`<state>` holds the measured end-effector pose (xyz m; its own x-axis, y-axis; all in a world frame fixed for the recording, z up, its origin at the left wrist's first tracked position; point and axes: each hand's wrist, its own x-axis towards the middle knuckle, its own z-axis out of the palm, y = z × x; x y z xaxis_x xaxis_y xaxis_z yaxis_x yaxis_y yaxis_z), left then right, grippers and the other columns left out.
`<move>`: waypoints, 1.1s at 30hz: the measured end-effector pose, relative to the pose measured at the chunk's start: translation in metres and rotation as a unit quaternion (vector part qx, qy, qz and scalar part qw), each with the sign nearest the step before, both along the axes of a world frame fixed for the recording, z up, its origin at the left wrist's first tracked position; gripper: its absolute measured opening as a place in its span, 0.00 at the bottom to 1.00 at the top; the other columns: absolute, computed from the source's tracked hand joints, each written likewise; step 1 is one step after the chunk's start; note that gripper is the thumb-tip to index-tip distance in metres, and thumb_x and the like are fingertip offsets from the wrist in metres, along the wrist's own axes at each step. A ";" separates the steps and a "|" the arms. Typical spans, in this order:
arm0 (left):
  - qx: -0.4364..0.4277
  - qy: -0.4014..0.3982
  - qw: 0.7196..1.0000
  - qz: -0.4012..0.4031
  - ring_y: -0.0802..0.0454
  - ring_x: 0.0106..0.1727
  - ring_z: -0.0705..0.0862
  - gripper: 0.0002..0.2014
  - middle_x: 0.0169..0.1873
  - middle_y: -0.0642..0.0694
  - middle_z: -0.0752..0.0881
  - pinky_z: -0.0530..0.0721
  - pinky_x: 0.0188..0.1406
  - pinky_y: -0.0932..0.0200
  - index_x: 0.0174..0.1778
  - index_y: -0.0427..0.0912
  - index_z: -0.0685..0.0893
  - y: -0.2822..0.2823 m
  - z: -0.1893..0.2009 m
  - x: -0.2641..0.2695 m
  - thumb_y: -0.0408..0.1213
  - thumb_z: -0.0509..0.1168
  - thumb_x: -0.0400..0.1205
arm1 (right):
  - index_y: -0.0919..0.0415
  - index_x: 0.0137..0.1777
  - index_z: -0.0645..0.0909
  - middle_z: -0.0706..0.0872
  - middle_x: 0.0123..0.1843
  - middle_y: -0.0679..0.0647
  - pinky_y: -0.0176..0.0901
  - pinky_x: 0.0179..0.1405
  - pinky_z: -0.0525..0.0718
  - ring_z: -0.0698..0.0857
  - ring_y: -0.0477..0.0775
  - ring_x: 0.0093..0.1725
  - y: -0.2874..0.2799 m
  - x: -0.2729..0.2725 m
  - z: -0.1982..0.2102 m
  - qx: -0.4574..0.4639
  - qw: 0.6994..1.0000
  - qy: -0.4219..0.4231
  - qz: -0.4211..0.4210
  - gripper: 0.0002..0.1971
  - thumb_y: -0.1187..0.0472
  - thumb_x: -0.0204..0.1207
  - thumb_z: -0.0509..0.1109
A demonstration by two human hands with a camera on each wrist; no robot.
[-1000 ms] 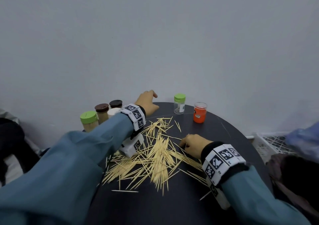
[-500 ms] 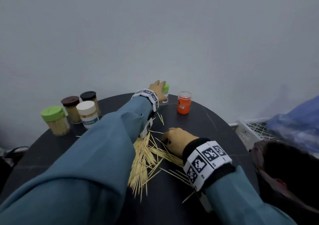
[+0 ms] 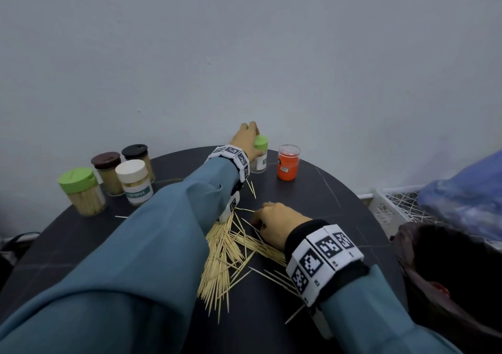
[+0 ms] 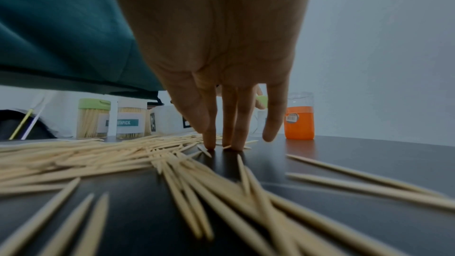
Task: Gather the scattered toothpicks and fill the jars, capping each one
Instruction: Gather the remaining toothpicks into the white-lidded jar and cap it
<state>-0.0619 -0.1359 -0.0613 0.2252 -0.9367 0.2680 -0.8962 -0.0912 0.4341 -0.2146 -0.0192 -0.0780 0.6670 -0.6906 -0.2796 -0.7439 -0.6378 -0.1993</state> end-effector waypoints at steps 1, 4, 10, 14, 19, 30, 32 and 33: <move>0.007 0.010 1.000 0.008 0.36 0.61 0.78 0.28 0.66 0.35 0.70 0.74 0.58 0.51 0.68 0.34 0.69 0.001 0.001 -0.002 0.34 0.73 0.75 | 0.60 0.70 0.76 0.73 0.69 0.57 0.54 0.69 0.76 0.75 0.60 0.69 0.000 0.000 0.000 -0.001 1.000 -0.002 -0.001 0.18 0.66 0.81 0.57; 0.033 0.007 0.999 0.029 0.34 0.66 0.75 0.32 0.69 0.33 0.64 0.74 0.67 0.48 0.72 0.31 0.67 0.004 0.005 -0.003 0.35 0.72 0.75 | 0.58 0.68 0.78 0.74 0.69 0.56 0.54 0.68 0.76 0.76 0.60 0.68 0.001 -0.001 0.001 -0.001 1.000 -0.012 -0.002 0.18 0.66 0.80 0.58; -0.011 0.049 0.999 0.010 0.39 0.66 0.75 0.30 0.66 0.35 0.75 0.76 0.59 0.56 0.69 0.37 0.72 0.032 0.043 0.007 0.37 0.75 0.72 | 0.56 0.68 0.78 0.74 0.71 0.56 0.50 0.69 0.75 0.75 0.58 0.69 -0.001 -0.003 0.006 0.007 1.000 -0.021 -0.003 0.19 0.68 0.80 0.57; -0.051 0.099 0.994 -0.021 0.44 0.63 0.79 0.27 0.62 0.39 0.82 0.74 0.52 0.63 0.67 0.38 0.74 0.072 0.065 0.008 0.35 0.75 0.73 | 0.56 0.69 0.77 0.74 0.71 0.56 0.48 0.69 0.74 0.75 0.58 0.69 0.002 -0.003 0.009 -0.006 1.000 0.000 0.007 0.20 0.68 0.80 0.57; -0.080 0.133 0.986 -0.064 0.50 0.58 0.79 0.27 0.60 0.41 0.82 0.72 0.49 0.69 0.66 0.38 0.75 0.129 0.070 0.003 0.33 0.75 0.72 | 0.54 0.71 0.75 0.74 0.71 0.55 0.45 0.67 0.72 0.75 0.57 0.69 0.007 -0.003 0.012 -0.028 0.999 0.028 0.027 0.19 0.65 0.81 0.58; -0.118 0.244 0.958 -0.089 0.65 0.46 0.81 0.27 0.51 0.53 0.84 0.76 0.42 0.82 0.60 0.42 0.79 0.212 0.033 0.004 0.41 0.79 0.68 | 0.66 0.68 0.74 0.81 0.65 0.62 0.39 0.54 0.77 0.82 0.56 0.60 0.011 -0.013 0.053 0.020 0.977 -0.206 -0.047 0.17 0.60 0.86 0.53; -0.122 0.252 0.956 -0.088 0.64 0.47 0.82 0.27 0.51 0.53 0.84 0.77 0.43 0.81 0.60 0.42 0.80 0.215 0.028 0.005 0.42 0.80 0.67 | 0.65 0.65 0.74 0.84 0.59 0.63 0.40 0.44 0.79 0.85 0.58 0.51 0.019 -0.006 0.058 0.082 0.943 -0.312 -0.079 0.20 0.53 0.86 0.49; -0.124 0.251 0.956 -0.089 0.64 0.48 0.82 0.27 0.51 0.53 0.85 0.77 0.43 0.81 0.59 0.43 0.80 0.217 0.026 0.005 0.42 0.80 0.66 | 0.63 0.64 0.74 0.85 0.55 0.62 0.44 0.46 0.81 0.85 0.59 0.49 0.023 -0.003 0.062 0.104 0.930 -0.342 -0.085 0.22 0.49 0.85 0.47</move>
